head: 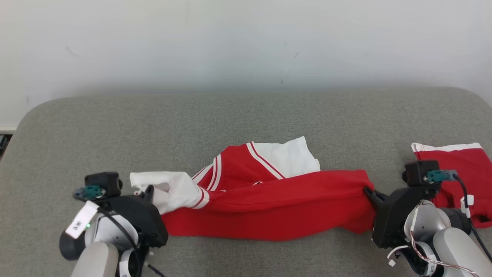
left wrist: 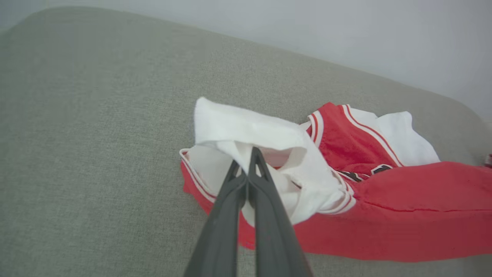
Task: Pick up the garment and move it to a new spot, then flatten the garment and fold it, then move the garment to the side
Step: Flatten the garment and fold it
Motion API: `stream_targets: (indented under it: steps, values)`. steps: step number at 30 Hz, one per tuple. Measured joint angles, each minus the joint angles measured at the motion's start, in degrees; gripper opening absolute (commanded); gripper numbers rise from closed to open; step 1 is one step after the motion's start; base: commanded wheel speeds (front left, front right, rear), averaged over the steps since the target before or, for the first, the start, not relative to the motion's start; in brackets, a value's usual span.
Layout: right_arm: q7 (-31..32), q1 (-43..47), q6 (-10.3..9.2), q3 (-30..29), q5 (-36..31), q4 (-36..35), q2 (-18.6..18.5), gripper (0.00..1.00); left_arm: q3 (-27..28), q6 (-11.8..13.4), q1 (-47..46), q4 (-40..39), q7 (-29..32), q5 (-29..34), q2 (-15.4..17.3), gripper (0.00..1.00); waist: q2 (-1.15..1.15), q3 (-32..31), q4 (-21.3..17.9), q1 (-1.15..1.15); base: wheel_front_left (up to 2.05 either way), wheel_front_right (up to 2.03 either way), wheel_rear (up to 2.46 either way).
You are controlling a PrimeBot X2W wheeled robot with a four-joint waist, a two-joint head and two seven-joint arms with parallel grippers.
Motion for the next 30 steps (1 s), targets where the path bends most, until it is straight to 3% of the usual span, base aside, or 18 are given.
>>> stream_targets:
  steps: [15, 26, 30]
  values:
    - [-7.7, 2.6, -0.52, -10.2, 6.6, -17.3, 2.1, 0.0, 1.6, 0.5, 0.2, -19.7, -9.3, -1.5, -0.4, 0.0, 0.0, -2.0, -0.3, 0.0, 0.0, 0.0, 0.0]
    - [-9.0, 10.5, -1.08, -15.0, 10.4, -34.0, 3.7, 0.0, 1.1, 0.0, 8.6, -34.9, -7.2, -5.1, -0.3, 0.0, 0.0, -0.9, -1.2, -0.01, 0.0, 0.0, 0.0]
    - [-7.1, 11.3, -1.09, -13.7, 12.1, -34.8, 4.5, 0.0, 1.0, 0.0, 11.9, -36.2, -4.6, -6.6, -0.3, 0.0, 0.0, 0.6, -1.4, 0.0, 0.0, 0.0, 0.0]
